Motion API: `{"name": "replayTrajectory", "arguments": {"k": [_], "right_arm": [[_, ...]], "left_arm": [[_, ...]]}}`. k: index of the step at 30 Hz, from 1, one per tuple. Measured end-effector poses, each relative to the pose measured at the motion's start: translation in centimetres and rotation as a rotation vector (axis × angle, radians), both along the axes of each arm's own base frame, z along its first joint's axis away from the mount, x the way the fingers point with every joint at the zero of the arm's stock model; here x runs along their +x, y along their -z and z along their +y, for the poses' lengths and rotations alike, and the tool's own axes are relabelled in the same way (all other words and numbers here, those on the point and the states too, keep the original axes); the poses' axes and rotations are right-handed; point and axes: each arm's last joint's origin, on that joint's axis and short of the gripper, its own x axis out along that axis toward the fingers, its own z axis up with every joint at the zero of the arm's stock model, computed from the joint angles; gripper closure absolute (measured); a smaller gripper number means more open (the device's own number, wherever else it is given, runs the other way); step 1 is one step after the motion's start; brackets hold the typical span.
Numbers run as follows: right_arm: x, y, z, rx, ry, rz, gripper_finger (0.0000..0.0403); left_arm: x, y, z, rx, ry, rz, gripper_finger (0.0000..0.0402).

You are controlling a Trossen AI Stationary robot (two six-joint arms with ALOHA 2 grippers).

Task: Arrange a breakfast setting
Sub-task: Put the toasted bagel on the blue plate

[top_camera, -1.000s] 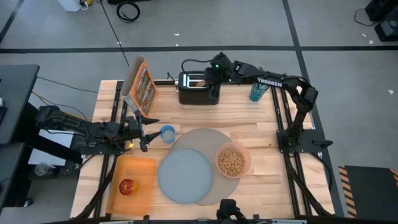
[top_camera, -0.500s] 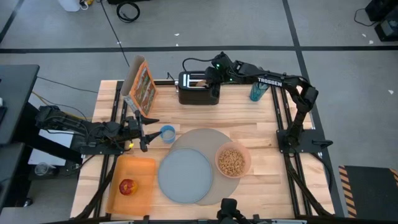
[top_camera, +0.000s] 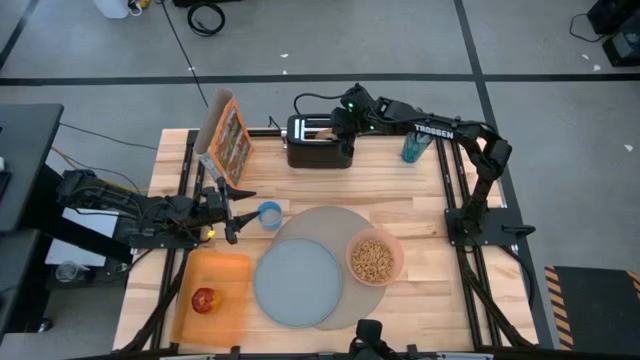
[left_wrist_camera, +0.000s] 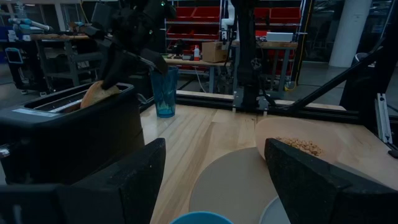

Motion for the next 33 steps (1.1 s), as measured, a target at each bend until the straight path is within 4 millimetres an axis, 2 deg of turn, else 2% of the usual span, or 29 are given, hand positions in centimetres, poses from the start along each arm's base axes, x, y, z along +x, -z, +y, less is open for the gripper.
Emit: {"name": "replayTrajectory", "arguments": {"k": [20,27,33], "right_arm": [[0.0,0.0,0.0,0.018,0.021,-0.012,0.0357],[0.2,-0.2,0.0,0.007,0.020,-0.032,0.0357],[0.3,-0.2,0.1,0.011,0.022,-0.038,0.0358]], "left_arm": [[0.0,-0.1,0.0,-0.033,-0.002,-0.021,0.0120],[0.1,-1.0,-0.1,-0.066,0.042,-0.080,0.0120],[0.2,-3.3,-0.3,0.001,0.098,-0.108,0.0120]]}}
